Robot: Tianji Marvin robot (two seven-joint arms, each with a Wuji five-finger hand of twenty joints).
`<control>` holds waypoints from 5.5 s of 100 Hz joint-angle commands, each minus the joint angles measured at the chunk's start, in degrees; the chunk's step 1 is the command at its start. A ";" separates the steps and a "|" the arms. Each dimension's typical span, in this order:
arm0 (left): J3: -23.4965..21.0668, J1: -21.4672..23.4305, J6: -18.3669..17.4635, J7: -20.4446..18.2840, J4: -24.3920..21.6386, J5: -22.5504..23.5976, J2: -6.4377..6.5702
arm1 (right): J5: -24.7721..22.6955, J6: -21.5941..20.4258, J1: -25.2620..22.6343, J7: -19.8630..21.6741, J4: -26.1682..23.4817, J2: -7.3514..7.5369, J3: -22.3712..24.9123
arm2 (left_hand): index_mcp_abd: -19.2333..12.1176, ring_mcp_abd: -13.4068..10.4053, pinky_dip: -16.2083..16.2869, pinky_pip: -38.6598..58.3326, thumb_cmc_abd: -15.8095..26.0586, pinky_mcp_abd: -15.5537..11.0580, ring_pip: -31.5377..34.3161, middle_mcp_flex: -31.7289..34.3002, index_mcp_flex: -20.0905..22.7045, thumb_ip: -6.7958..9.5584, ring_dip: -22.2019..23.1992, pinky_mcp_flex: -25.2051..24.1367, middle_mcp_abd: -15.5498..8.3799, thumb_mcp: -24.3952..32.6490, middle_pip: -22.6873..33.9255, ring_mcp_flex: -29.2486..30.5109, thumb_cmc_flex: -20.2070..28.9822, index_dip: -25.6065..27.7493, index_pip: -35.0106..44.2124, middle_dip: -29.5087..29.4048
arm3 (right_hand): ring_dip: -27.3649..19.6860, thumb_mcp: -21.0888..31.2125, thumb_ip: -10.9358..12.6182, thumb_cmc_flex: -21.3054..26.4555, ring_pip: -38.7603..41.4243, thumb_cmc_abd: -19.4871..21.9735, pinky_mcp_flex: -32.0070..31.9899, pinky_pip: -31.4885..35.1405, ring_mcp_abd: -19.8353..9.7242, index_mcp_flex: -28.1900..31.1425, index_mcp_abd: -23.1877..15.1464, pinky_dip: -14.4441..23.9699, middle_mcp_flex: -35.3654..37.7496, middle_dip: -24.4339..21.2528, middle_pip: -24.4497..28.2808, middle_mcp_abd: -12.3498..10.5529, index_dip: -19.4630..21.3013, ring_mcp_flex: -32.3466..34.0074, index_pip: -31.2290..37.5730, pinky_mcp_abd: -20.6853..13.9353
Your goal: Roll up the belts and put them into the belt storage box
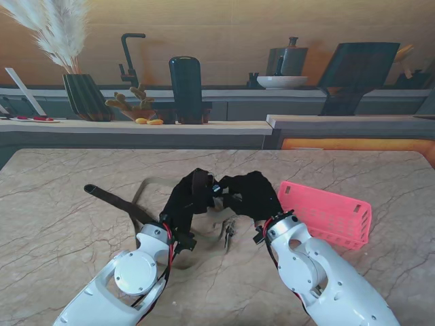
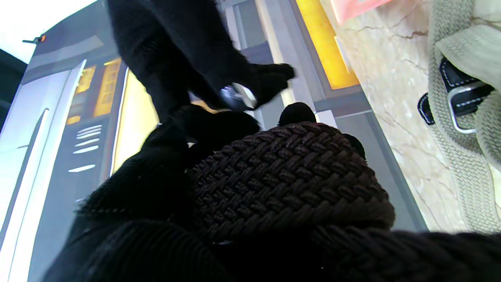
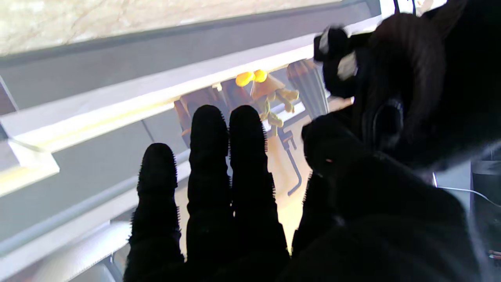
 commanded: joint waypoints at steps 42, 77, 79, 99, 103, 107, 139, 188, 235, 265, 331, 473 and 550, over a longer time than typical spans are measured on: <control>1.37 -1.65 -2.48 0.16 4.45 9.20 1.37 | -2.82 -4.81 -2.82 -2.64 -3.67 1.06 5.26 | 3.52 1.15 2.92 -3.97 12.05 1.30 0.29 3.03 -5.09 1.38 5.45 -6.22 0.32 -20.17 30.61 -3.15 17.99 0.57 -7.08 7.73 | 3.65 -1.97 1.90 -22.85 5.92 -5.01 -1.22 0.91 -1.97 -9.47 17.65 -0.33 -5.18 -0.26 0.19 -0.14 8.19 0.33 -18.24 0.12; 2.50 -3.29 -4.85 2.93 6.90 16.94 1.66 | 2.09 -5.21 -0.70 4.86 -2.86 1.43 2.87 | 4.41 1.23 2.78 -3.70 11.33 1.66 0.33 3.19 -5.26 1.84 5.20 -6.00 0.59 -20.34 30.98 -2.92 18.26 -0.05 -6.07 7.61 | 5.86 -6.05 2.22 -30.06 13.65 -9.50 3.72 1.73 -2.29 -14.17 22.87 0.58 2.35 -1.20 1.74 -0.69 8.42 15.65 -24.97 -0.24; 2.54 -3.34 -4.88 2.93 6.95 17.13 1.68 | 2.67 -5.15 -0.41 4.91 -2.65 1.33 2.50 | 4.42 1.30 2.77 -3.69 11.28 1.68 0.33 3.20 -5.27 1.83 5.19 -6.03 0.60 -20.35 30.99 -2.94 18.27 -0.09 -6.05 7.60 | 5.66 -5.62 2.29 -30.11 13.54 -9.41 3.76 1.77 -1.99 -14.29 22.37 0.58 2.67 -1.61 1.62 -0.44 8.75 16.00 -24.73 -0.20; 2.98 -3.92 -5.52 3.65 7.72 20.28 1.95 | 6.21 -3.43 1.85 5.25 -1.25 0.63 -0.53 | 4.63 1.56 2.69 -3.50 11.28 1.99 0.44 3.19 -5.28 1.80 5.07 -6.21 0.77 -20.33 31.10 -2.99 18.43 -0.35 -5.76 7.46 | 4.74 -9.41 3.05 -28.58 15.01 -0.17 4.93 3.35 0.68 -12.32 14.33 1.02 6.91 -4.11 1.87 1.58 11.37 19.44 -19.60 0.25; 3.05 -4.02 -5.65 3.86 7.84 21.04 2.01 | 6.91 -2.93 2.19 5.10 -1.05 0.45 -1.03 | 4.59 1.54 2.65 -3.48 11.31 2.08 0.46 3.16 -5.30 1.80 5.03 -6.21 0.81 -20.33 31.09 -2.94 18.43 -0.38 -5.71 7.42 | 4.55 -10.75 3.44 -26.77 15.36 1.35 5.07 3.68 1.32 -10.75 13.74 0.98 7.85 -4.46 1.93 2.09 11.61 20.02 -18.24 0.59; 3.11 -4.12 -5.74 4.03 7.95 21.70 2.08 | 7.83 -2.40 2.39 5.63 -1.10 0.39 -1.38 | 4.65 1.54 2.63 -3.44 11.33 2.12 0.45 3.23 -5.32 1.80 4.99 -6.16 0.77 -20.33 31.11 -2.94 18.45 -0.42 -5.71 7.40 | 4.35 -12.17 3.81 -25.17 15.46 3.54 4.88 3.92 2.02 -9.04 13.34 0.95 8.17 -4.64 1.95 2.28 11.76 19.98 -16.95 0.80; 3.63 -4.89 -5.91 5.01 8.85 25.39 2.43 | 12.33 0.29 4.42 7.84 0.03 -0.15 -4.55 | 4.85 1.77 2.38 -3.34 11.26 2.41 0.35 3.19 -5.30 1.78 4.71 -6.37 0.99 -20.33 31.08 -3.06 18.60 -0.60 -5.54 7.15 | 3.76 -23.45 6.64 -9.66 16.12 12.78 4.57 6.10 3.89 -4.83 13.24 0.98 9.30 -4.77 1.27 3.62 11.11 20.29 -7.44 2.00; 3.45 -5.74 -4.84 8.41 9.99 32.50 2.97 | 8.37 6.95 2.93 5.41 -1.27 -0.27 -5.21 | 5.69 2.30 2.12 -2.83 11.15 3.17 0.71 3.10 -5.40 1.78 4.52 -6.63 1.53 -20.19 31.45 -3.12 19.16 -0.63 -5.32 7.03 | 1.69 -15.84 5.74 -24.96 28.70 9.92 11.53 18.26 6.02 -4.20 21.67 -0.47 18.02 -5.35 9.40 6.28 12.10 31.84 -14.24 1.51; 4.47 -7.19 -3.76 10.69 11.31 39.06 3.85 | 12.61 8.96 3.93 5.45 -0.54 -1.18 -7.34 | 6.22 2.72 2.00 -1.67 11.00 3.84 1.52 3.19 -5.35 1.73 4.15 -6.74 1.90 -20.13 31.96 -2.99 19.38 -0.90 -5.05 6.71 | -1.14 -9.42 22.60 -13.23 22.21 14.62 8.62 18.17 5.57 -12.67 24.84 -4.03 9.19 -7.42 6.13 6.25 9.37 28.66 -18.81 2.61; 4.60 -7.47 -3.13 10.88 11.53 39.59 3.90 | 14.48 9.86 3.47 5.20 -1.33 -1.56 -7.31 | 5.94 2.54 1.79 -1.47 9.31 3.55 1.34 3.81 -4.88 2.32 3.60 -6.35 1.83 -19.94 31.62 -2.49 18.61 -1.56 -5.41 6.16 | 1.19 6.32 30.42 -3.96 27.42 8.88 9.42 18.96 2.37 -12.21 23.17 -3.26 7.85 -3.58 12.09 4.25 7.15 29.72 -13.62 1.07; 3.83 -7.28 -2.60 9.32 11.16 38.16 3.95 | -3.89 -5.51 -0.12 -1.82 0.35 1.43 0.70 | 5.65 2.19 1.12 -1.14 10.07 3.07 2.41 4.14 -3.69 1.46 4.51 -5.50 1.74 -18.50 32.26 -1.80 18.28 -2.38 -5.47 6.83 | -1.21 -4.49 4.26 -20.00 -3.51 -8.57 -0.59 1.91 -0.98 -17.38 14.32 0.76 -15.77 -5.35 -8.03 0.35 10.58 -3.19 -18.04 -1.17; 3.59 -7.08 -3.25 9.46 11.27 37.92 3.91 | 3.31 -4.80 10.02 -2.40 10.63 -0.74 -9.36 | 5.12 1.74 1.13 -1.31 10.46 2.79 1.76 4.03 -3.94 1.48 5.00 -5.47 1.25 -19.20 31.91 -1.71 18.59 -2.08 -5.44 7.30 | -2.77 7.93 -5.54 -5.85 -3.66 -10.28 5.75 4.61 -5.34 -4.44 0.28 -1.47 7.44 -6.71 -5.50 -6.34 -1.26 10.73 4.60 -1.26; 0.84 -4.55 -7.05 6.77 9.77 29.57 3.05 | 14.46 -0.56 4.22 4.86 0.94 -1.01 -1.21 | 4.45 -0.70 0.82 -17.66 -7.22 2.14 -25.01 -18.39 -5.46 -0.36 -3.40 -15.93 4.81 13.51 2.06 -22.68 -21.60 -11.90 -32.33 -12.05 | -5.08 17.95 -3.53 -2.17 -6.64 -16.05 12.34 11.31 -2.26 14.29 4.68 -4.71 20.67 -10.30 -11.56 -2.77 -5.77 22.42 7.75 -1.09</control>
